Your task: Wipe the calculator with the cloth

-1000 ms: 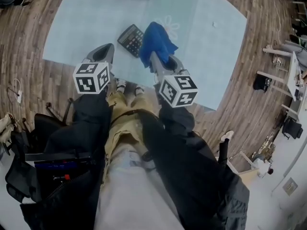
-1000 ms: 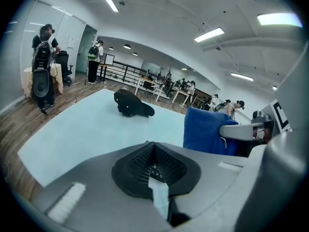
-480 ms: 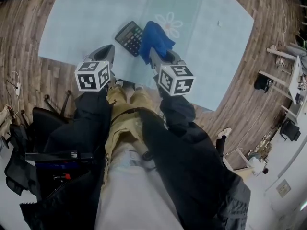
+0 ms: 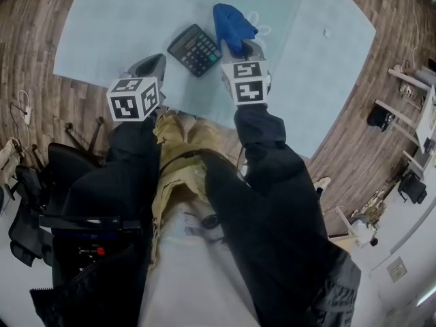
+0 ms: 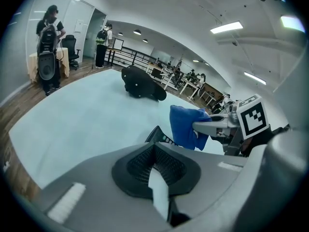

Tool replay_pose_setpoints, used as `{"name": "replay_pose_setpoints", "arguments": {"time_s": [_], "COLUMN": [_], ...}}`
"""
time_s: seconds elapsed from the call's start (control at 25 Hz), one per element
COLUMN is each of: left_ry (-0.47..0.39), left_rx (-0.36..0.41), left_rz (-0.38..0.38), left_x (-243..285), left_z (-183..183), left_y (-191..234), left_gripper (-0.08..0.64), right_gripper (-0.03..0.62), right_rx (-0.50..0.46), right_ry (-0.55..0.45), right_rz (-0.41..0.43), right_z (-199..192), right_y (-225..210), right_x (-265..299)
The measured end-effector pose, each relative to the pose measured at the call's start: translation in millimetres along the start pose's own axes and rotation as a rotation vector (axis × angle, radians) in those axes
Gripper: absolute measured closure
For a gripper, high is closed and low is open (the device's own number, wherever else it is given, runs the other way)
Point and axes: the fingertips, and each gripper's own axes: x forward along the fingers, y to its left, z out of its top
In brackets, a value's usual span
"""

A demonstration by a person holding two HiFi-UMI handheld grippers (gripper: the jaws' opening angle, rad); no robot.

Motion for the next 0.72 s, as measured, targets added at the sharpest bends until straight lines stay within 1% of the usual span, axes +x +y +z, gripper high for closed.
{"name": "replay_pose_setpoints", "arguments": {"time_s": [0.12, 0.2, 0.32, 0.48, 0.56, 0.72], "left_ry": [0.006, 0.009, 0.015, 0.009, 0.002, -0.005], "left_rx": [-0.004, -0.008, -0.017, -0.023, -0.022, -0.027], "left_rz": [0.003, 0.003, 0.007, 0.013, 0.013, 0.019], "left_x": [4, 4, 3, -3, -6, -12], "left_z": [-2, -6, -12, -13, -14, -19], "left_y": [4, 6, 11, 13, 13, 16], "left_gripper": [0.558, 0.558, 0.558, 0.558, 0.558, 0.558], "right_gripper": [0.515, 0.515, 0.515, 0.515, 0.515, 0.515], "right_rx": [-0.085, -0.122, -0.165, -0.247, -0.266, -0.27], "right_ry": [0.067, 0.103, 0.133, 0.159, 0.165, 0.169], "right_rz": [0.054, 0.098, 0.15, 0.227, 0.262, 0.311], "right_z": [-19, -32, -44, -61, -70, -82], "right_y": [24, 43, 70, 106, 121, 141], "right_x": [24, 34, 40, 37, 32, 24]}}
